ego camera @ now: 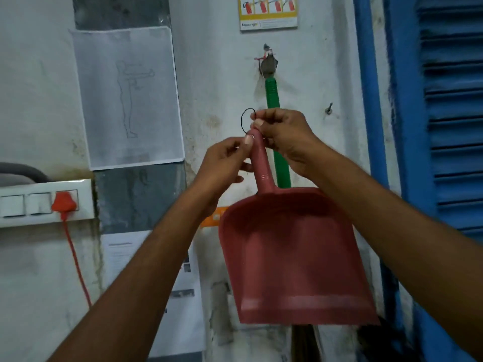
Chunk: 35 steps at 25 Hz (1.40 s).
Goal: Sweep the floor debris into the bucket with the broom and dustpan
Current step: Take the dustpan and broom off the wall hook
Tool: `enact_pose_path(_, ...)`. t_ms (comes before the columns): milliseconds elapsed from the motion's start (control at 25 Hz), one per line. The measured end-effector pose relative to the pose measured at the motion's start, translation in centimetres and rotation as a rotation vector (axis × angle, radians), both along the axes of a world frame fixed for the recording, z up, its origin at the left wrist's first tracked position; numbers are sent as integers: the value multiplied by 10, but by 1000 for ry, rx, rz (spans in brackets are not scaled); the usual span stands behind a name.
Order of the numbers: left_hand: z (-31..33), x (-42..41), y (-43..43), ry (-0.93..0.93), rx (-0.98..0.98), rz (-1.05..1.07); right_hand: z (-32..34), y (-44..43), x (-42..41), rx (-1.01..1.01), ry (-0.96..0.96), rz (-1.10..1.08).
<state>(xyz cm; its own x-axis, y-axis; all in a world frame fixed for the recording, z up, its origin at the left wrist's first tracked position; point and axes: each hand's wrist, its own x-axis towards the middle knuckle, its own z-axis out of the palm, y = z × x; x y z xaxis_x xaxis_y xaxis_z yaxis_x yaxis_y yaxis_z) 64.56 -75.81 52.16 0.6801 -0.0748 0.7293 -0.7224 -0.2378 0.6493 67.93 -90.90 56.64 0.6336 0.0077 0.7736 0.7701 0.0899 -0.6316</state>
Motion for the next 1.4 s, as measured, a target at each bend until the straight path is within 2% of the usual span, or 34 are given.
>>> enact_pose_path(240,-68,-21,32,125,117,26,-78,15,-14,-238,113,-5)
enact_pose_path(360,-89,-37,46,209,183,77,-114,28,-35,-237,202,-7)
enact_pose_path(480,-111,-49,57,182,160,161,-148,35,-52,-200,323,86)
enact_pose_path(600,-125,-55,66,160,120,244,-179,36,-71,-313,439,200)
enact_pose_path(800,-132,-64,76,179,19,254,-211,39,-96,-600,444,341)
enact_pose_path(880,-132,-70,79,197,41,223,-222,46,-100,-621,440,319)
enact_pose_path(960,-136,-77,84,121,247,371,-232,55,-102,-544,417,218)
enact_pose_path(1040,-139,-83,92,-109,646,626,-239,63,-105,-566,352,52)
enact_pose_path(1120,-130,-94,99,-295,1055,705,-247,70,-103,-705,284,-81)
enact_pose_path(1160,-125,-99,99,-292,1258,675,-251,74,-103,-784,245,-126)
enact_pose_path(1240,-127,-104,88,-134,1588,654,-257,82,-102,-894,165,-201)
enact_pose_path(1280,-132,-102,82,-43,1678,653,-258,84,-102,-921,149,-222)
enact_pose_path(1400,-145,-90,66,174,1740,592,-254,85,-109,-954,154,-259)
